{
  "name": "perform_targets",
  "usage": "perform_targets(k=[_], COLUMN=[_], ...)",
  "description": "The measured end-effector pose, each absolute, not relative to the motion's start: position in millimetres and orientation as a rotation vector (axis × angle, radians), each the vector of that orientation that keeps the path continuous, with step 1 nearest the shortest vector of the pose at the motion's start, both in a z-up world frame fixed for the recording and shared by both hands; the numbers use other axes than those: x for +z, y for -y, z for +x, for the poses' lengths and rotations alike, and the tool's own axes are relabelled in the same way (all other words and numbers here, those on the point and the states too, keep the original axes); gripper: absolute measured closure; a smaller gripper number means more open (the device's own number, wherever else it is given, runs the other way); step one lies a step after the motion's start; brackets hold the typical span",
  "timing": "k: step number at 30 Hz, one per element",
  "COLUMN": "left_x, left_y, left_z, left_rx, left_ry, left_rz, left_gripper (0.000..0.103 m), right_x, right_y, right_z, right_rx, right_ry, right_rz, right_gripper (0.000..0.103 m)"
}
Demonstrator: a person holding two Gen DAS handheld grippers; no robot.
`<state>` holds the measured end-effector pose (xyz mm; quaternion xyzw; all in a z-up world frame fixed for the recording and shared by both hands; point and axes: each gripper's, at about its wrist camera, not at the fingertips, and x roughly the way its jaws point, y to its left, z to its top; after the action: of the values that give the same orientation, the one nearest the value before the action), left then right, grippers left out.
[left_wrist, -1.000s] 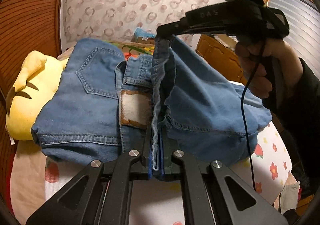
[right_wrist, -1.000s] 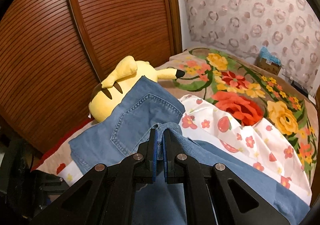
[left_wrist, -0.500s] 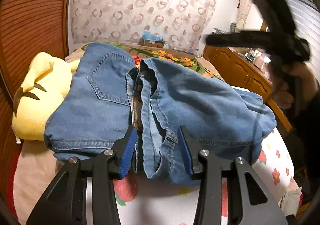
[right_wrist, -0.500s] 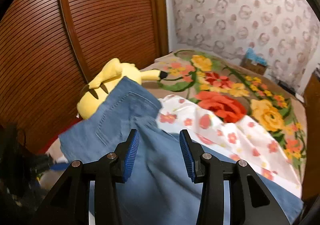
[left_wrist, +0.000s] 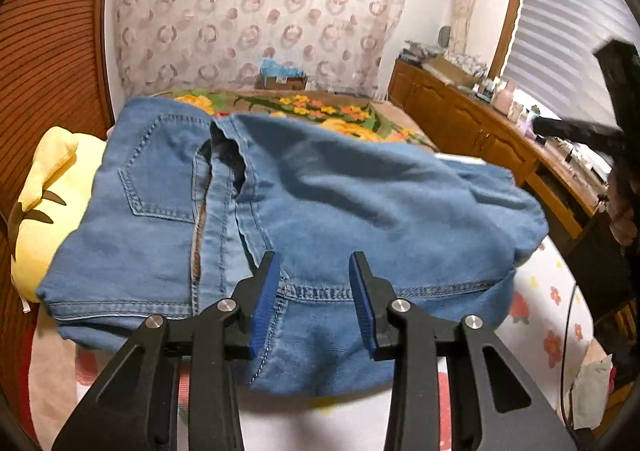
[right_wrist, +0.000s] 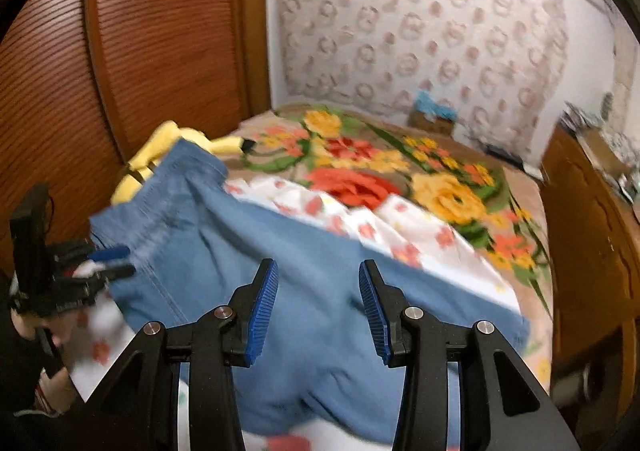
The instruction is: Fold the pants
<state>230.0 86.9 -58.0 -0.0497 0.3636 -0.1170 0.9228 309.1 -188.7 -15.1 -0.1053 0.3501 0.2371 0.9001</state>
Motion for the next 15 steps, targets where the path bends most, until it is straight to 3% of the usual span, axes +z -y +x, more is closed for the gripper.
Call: perform_targets(k=[15], left_x=[-90.9], left_y=[-90.3], left_z=[249.8], left_rx=[-0.154], left_ry=[-0.857], left_rz=[-0.055], left_gripper=[0.065], right_x=[-124.2], right_y=[209.7], right_z=[278.2], right_rx=[0.395], right_ry=[-0.9], right_rz=[-0.132], right_gripper=[0.059])
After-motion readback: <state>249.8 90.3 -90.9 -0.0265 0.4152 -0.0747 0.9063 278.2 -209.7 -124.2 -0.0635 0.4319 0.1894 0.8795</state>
